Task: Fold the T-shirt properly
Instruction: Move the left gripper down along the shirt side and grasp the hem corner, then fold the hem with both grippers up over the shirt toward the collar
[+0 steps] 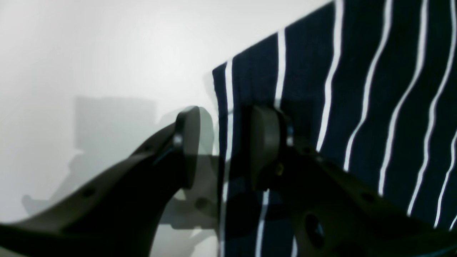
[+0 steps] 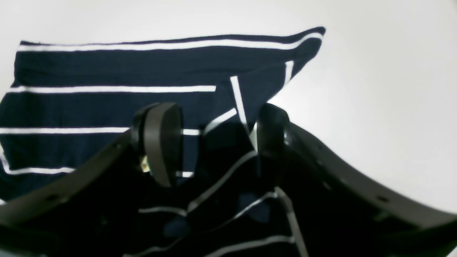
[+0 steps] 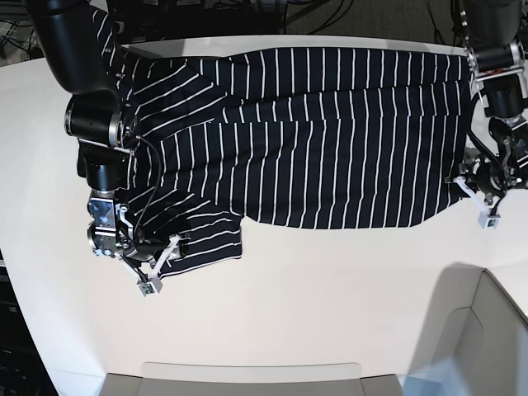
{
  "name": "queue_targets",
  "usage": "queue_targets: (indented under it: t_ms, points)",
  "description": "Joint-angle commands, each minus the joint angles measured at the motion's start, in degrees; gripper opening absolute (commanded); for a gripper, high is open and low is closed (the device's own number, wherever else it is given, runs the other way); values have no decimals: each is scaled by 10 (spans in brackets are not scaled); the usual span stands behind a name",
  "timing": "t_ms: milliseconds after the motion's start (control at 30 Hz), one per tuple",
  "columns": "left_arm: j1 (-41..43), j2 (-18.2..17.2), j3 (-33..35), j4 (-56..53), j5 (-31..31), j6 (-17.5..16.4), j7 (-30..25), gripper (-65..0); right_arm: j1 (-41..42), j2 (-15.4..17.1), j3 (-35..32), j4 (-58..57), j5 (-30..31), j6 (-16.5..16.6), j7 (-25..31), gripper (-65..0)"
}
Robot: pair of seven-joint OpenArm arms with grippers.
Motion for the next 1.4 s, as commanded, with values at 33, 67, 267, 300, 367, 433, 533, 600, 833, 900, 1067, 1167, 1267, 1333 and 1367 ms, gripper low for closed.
queue_targets:
  t_ms: [33,67,267,300,367,433,533,600,833,900,1067,1167,1267,1333,1367]
  points:
    - [-26,-12,-2,-24,-1,-22,-16,-411,3,3,-2,-3,-16,-4,-38,-308]
    - [-32,-12,-3,-36,-2,-36,-20,-411,3,3,-2,-3,-16,-4,-38,-308]
    - [-67,-11,-4,-83,-3,-49,-20,-411,3,3,-3,-3,-16,-4,-38,-308]
    - [-72,-7,-4,-89,-3,-49,-20,-411,3,3,-3,-3,-16,-4,-38,-308]
    - [-80,5,-4,-94,-2,-49,-20,-411,3,3,-3,-3,-16,-4,-38,-308]
    - [-82,9,-4,-96,-1,-49,-20,-411,3,3,-3,-3,-16,-4,-38,-308]
    - [-82,23,-3,-96,-1,-49,-20,-418,4,2,-3,-2,-16,-4,-38,-308]
    - [-80,25,-3,-95,-1,-49,-21,-462,5,-2,-4,-2,-16,-4,-38,-325]
    - [-77,23,-4,-95,-3,-49,-28,-650,10,-9,1,1,-16,-4,-36,-650]
    - [-77,22,-8,-93,-3,-49,-20,-650,15,-9,1,1,-16,-4,-35,-650]
    - [-76,22,-115,-91,-1,-49,11,-650,25,-9,2,14,-15,-4,-37,-650]
    - [-57,15,-147,-41,-1,-49,39,-650,4,-23,2,75,-15,1,-38,-650]
    - [-29,16,-153,56,-3,-49,66,-650,-35,-38,2,175,-15,3,-42,-650]
    - [-11,17,-153,112,-3,-49,86,-650,-59,-45,-4,251,-15,7,-77,-650]
    - [-7,17,-153,128,-3,-49,95,-650,-66,-55,-4,281,-15,22,-93,-650]
